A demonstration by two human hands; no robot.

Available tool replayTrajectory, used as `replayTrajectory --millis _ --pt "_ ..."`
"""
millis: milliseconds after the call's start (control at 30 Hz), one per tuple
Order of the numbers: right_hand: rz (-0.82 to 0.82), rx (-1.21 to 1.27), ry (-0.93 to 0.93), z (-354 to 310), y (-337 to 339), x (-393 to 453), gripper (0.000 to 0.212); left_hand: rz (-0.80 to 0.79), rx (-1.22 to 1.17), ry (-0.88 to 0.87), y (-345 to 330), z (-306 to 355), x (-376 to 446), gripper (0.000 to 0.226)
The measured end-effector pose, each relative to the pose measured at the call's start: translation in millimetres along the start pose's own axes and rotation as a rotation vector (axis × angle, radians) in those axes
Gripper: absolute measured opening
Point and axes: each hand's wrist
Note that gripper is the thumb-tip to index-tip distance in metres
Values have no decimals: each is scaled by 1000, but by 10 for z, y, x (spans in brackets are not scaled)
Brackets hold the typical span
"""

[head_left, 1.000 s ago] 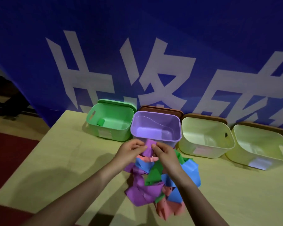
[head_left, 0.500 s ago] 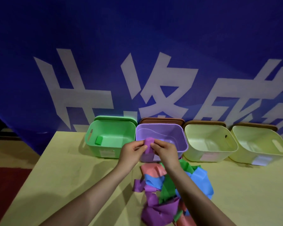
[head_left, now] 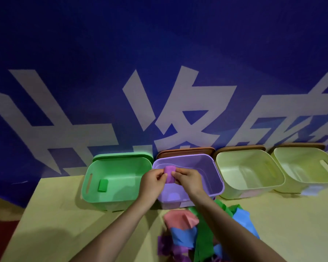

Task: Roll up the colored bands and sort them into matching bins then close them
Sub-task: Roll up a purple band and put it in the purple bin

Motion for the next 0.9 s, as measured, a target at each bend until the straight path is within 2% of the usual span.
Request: replayTrajectory --millis 33,167,200,267,333,433,667,900 --pt "-19 -14 -25 8 -19 82 11 -29 24 17 -9 -69 85 13" --pt "-38 -201 -166 228 -141 449 45 -24 152 86 -20 -383 302 33" --pt "-43 -241 -206 302 -186 541 42 -38 180 111 -25 -449 323 35" --pt "-84 -300 -290 484 -270 732 25 -80 187 154 -53 -562 349 39" --pt "-207 -545 -276 520 -371 817 26 -124 139 189 -86 -633 356 40" --pt "-241 -702 -306 569 -527 876 31 -126 68 192 -139 -685 370 37" --pt "-84 -765 -389 742 -641 926 35 -107 32 205 -185 -728 373 38" --pt "-166 -799 -387 767 -609 969 42 -99 11 205 -199 -738 356 39"
Point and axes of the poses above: each hand's wrist, its own x-axis towards the middle knuckle, its own y-axis out of the back of the hand, z = x × y, and after that the axes turned 10 degrees about x, right-handed
